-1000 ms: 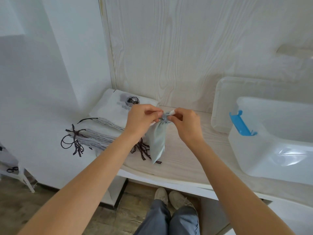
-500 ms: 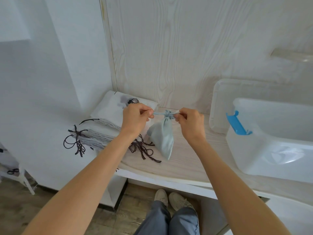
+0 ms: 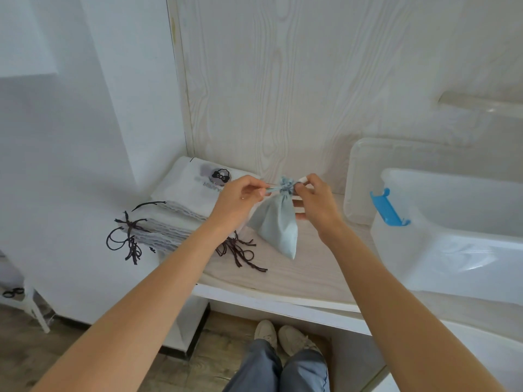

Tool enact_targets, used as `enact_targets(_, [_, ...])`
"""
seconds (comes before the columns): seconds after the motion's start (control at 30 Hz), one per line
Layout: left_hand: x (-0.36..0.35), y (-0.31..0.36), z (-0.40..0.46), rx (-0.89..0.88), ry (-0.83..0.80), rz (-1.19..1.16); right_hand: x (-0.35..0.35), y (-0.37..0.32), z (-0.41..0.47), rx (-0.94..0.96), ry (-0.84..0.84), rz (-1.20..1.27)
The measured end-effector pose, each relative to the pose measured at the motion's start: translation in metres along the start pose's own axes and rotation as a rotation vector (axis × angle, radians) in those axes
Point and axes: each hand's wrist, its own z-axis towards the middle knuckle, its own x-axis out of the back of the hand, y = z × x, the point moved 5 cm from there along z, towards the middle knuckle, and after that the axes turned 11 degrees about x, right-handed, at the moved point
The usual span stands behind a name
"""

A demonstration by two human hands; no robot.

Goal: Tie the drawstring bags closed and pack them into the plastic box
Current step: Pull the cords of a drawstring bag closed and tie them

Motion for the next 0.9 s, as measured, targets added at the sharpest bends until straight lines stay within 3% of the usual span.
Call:
enact_targets(0.07, [-0.007, 0.003, 0.000, 0.016, -0.073, 0.049, -0.003, -0.005, 0.000, -0.048, 0.014, 0.122])
enact_targets(0.27, [-0.020, -0.005, 0.002, 0.375, -0.322, 0.037, 0.012, -0.018, -0.001, -0.081, 0.118, 0.482])
enact_targets(0.4, [-0.033, 0.013, 0.001, 0.468, -0.390, -0.306, 0.036, -0.036, -0.002, -0.016, 0.244, 0.592])
enact_targets(0.53, [-0.060, 0.065, 0.015, 0.440, -0.301, -0.639, 0.083, -0.059, 0.002, 0.056, 0.386, 0.763])
enact_targets(0.63, [-0.096, 0.098, 0.013, 0.566, -0.458, -0.980, 0.128, -0.071, 0.001, 0.110, 0.460, 0.847])
enact_targets(0.77, [-0.154, 0.122, 0.000, 0.649, -0.636, -0.882, 0.182, -0.068, -0.004, 0.110, 0.583, 0.782])
enact_targets(0.9, [-0.200, 0.152, -0.012, 0.578, -0.651, -0.800, 0.232, -0.063, -0.018, 0.024, 0.648, 0.759])
